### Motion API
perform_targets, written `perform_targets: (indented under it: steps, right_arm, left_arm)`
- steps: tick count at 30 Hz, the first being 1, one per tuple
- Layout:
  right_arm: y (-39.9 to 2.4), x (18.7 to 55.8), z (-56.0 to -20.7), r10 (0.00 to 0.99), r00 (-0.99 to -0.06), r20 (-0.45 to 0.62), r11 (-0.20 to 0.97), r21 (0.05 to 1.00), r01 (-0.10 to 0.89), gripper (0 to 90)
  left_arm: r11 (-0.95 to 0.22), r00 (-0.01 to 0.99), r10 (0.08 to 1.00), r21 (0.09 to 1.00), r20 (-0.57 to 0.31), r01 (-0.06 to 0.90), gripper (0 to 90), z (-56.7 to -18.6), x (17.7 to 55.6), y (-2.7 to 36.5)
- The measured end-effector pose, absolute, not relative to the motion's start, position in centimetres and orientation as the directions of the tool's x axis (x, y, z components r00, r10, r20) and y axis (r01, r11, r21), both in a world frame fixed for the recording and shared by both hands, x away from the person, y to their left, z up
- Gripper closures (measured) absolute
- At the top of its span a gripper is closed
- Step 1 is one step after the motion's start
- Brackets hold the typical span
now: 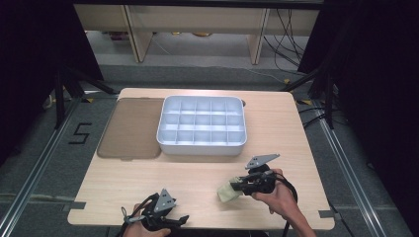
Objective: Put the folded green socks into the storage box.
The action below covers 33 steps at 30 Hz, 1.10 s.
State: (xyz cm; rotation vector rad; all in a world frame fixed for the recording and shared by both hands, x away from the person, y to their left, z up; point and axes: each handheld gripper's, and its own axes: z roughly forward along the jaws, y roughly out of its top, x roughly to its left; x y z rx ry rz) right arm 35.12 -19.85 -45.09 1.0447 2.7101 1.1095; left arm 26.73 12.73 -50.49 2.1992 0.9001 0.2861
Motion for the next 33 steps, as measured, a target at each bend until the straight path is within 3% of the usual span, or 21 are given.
perform_targets:
  steps: [28,33]
  right_arm:
    - [-21.6,38.8,-40.8,0.663,-0.730,0.164,0.504,0.624,0.597,70.4]
    - [-21.7,39.3,-40.0,0.668,-0.727,0.163,0.495,0.633,0.596,70.4]
  left_arm:
    - [-0.541,0.750,0.661,0.678,-0.024,0.498,28.0,-51.2,26.9,13.3]
    - [-0.513,0.739,0.672,0.683,-0.058,0.520,27.9,-51.2,26.8,13.1]
